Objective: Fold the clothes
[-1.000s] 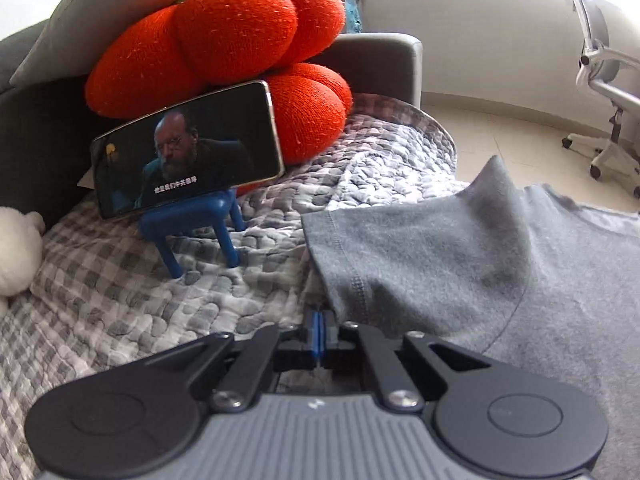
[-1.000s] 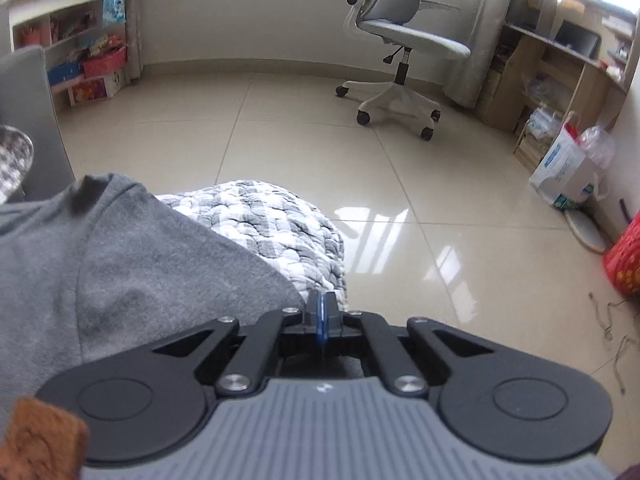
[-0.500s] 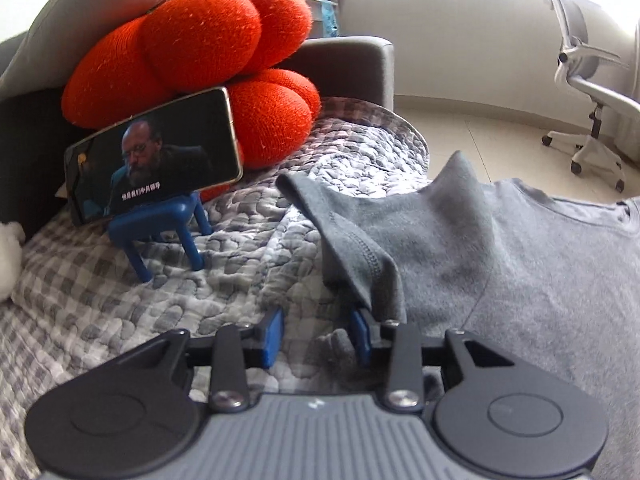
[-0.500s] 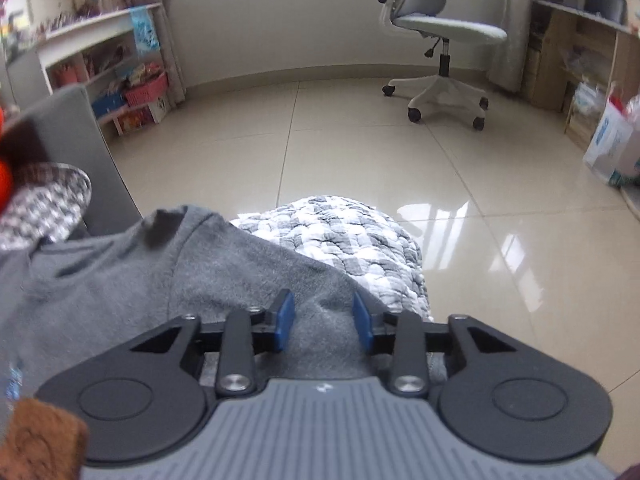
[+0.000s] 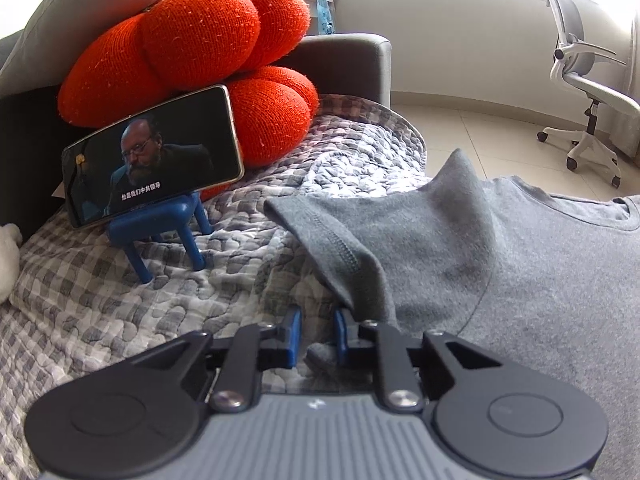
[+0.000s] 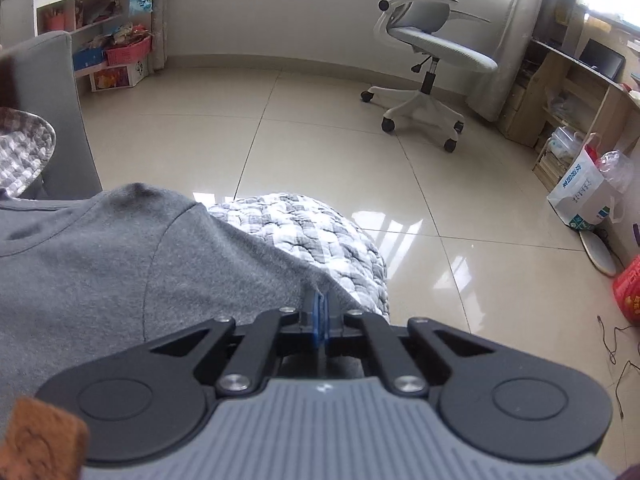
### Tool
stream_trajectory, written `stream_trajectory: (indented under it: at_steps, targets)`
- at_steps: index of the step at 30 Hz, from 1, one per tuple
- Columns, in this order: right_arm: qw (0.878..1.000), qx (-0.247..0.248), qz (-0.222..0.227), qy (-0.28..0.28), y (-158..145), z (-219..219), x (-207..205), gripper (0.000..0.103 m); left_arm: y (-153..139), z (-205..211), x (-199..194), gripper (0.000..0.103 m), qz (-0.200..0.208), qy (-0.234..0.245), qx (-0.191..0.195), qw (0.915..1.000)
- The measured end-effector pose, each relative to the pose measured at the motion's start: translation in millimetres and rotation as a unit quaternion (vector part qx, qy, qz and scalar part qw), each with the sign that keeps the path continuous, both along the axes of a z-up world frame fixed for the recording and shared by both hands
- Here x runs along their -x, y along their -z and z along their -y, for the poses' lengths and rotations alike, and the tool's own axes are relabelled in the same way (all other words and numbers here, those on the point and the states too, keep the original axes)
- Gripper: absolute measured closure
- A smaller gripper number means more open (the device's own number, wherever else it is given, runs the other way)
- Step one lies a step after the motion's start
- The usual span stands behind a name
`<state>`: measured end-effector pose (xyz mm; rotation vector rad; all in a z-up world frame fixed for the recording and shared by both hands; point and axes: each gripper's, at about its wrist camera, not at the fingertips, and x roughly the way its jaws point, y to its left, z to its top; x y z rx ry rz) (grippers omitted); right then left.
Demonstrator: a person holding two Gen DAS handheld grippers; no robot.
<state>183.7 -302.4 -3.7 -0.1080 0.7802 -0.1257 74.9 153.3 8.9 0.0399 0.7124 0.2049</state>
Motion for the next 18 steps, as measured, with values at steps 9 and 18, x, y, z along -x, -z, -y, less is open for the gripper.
stream_trajectory:
  at_steps: [9, 18]
  targets:
    - [0.999, 0.033, 0.007, 0.0, -10, -6, 2, 0.098, -8, -18, 8, 0.101, 0.001, 0.0, 0.046, 0.999]
    - [0.977, -0.102, -0.015, -0.187, -41, -114, 6, 0.088, -5, -35, 12, 0.08, 0.017, 0.007, 0.143, 0.9896]
